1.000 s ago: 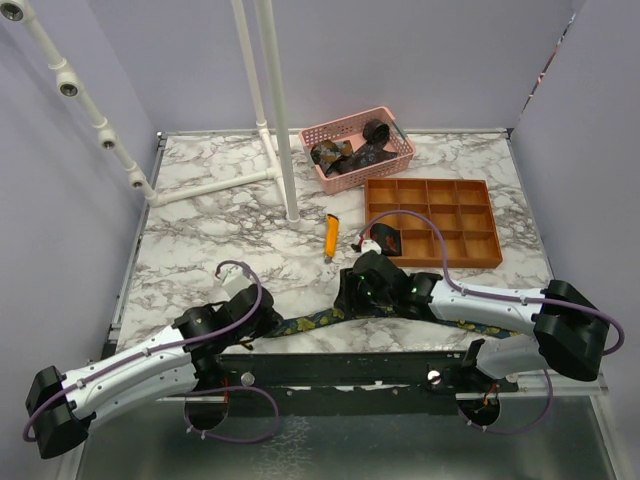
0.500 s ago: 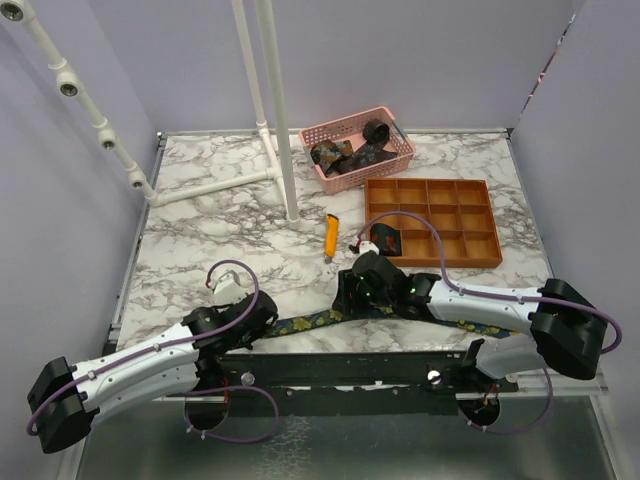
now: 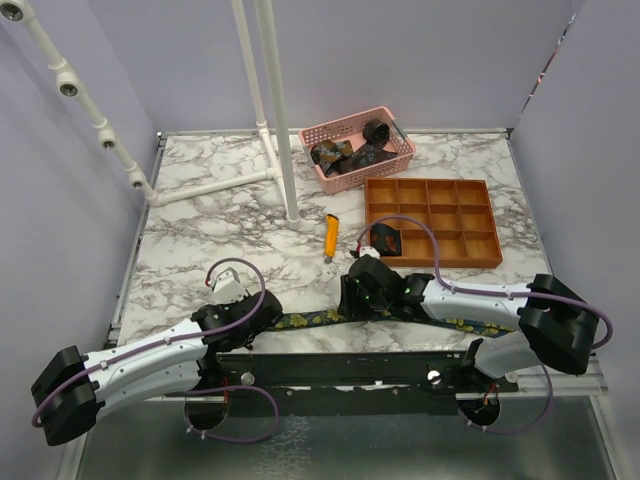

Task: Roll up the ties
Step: Flatten out the tie at the center of the board.

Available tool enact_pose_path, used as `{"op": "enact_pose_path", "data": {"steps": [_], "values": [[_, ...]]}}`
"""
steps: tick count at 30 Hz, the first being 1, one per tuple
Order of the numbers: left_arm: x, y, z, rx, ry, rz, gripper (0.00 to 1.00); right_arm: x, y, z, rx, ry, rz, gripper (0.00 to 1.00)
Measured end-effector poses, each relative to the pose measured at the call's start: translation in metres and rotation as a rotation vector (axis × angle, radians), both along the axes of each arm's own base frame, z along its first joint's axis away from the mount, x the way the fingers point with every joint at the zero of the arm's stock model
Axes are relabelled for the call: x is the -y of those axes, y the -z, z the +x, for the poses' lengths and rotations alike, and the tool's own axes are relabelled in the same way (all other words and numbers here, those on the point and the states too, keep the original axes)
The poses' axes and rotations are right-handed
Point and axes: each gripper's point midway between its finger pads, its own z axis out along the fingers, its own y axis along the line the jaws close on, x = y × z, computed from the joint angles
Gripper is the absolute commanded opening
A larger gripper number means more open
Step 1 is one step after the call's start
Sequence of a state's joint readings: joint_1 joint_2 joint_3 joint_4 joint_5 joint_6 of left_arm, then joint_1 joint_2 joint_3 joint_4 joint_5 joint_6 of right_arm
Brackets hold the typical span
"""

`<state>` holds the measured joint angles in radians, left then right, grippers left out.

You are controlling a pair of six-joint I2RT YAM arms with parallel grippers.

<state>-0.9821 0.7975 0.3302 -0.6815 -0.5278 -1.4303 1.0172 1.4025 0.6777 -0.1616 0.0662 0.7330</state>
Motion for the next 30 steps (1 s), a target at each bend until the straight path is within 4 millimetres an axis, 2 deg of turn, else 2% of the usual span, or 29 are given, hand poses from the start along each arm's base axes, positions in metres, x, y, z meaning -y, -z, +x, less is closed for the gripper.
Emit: {"op": "enact_pose_path", "data": {"steps": [4, 9, 12, 14, 21, 23, 25, 30], "values": [[0.001, -0.001, 0.003, 0.014, 0.001, 0.008, 0.0, 0.022, -0.002, 0.005, 0.008, 0.127, -0.044, 0.56], [0.001, -0.004, 0.004, 0.027, 0.005, -0.004, 0.0, 0.077, -0.02, 0.023, -0.005, 0.402, -0.051, 0.57], [0.001, -0.006, 0.005, 0.04, 0.005, -0.018, 0.0, 0.123, -0.003, 0.021, -0.07, 0.578, -0.075, 0.6], [0.001, -0.006, 0.005, 0.043, 0.005, -0.022, 0.0, 0.152, 0.017, 0.006, -0.135, 0.671, -0.114, 0.65], [0.002, -0.005, 0.005, 0.049, 0.023, -0.015, 0.0, 0.169, 0.017, 0.006, -0.221, 0.865, -0.013, 0.67], [0.004, -0.005, 0.007, 0.052, 0.029, -0.016, 0.0, 0.174, 0.018, 0.009, -0.24, 0.903, -0.029, 0.66], [0.006, -0.004, 0.008, 0.055, 0.036, -0.016, 0.0, 0.181, 0.019, 0.015, -0.256, 0.932, -0.061, 0.61], [0.02, -0.001, 0.012, 0.06, 0.057, -0.05, 0.0, 0.203, 0.021, 0.032, -0.289, 0.963, -0.168, 0.62]]}}
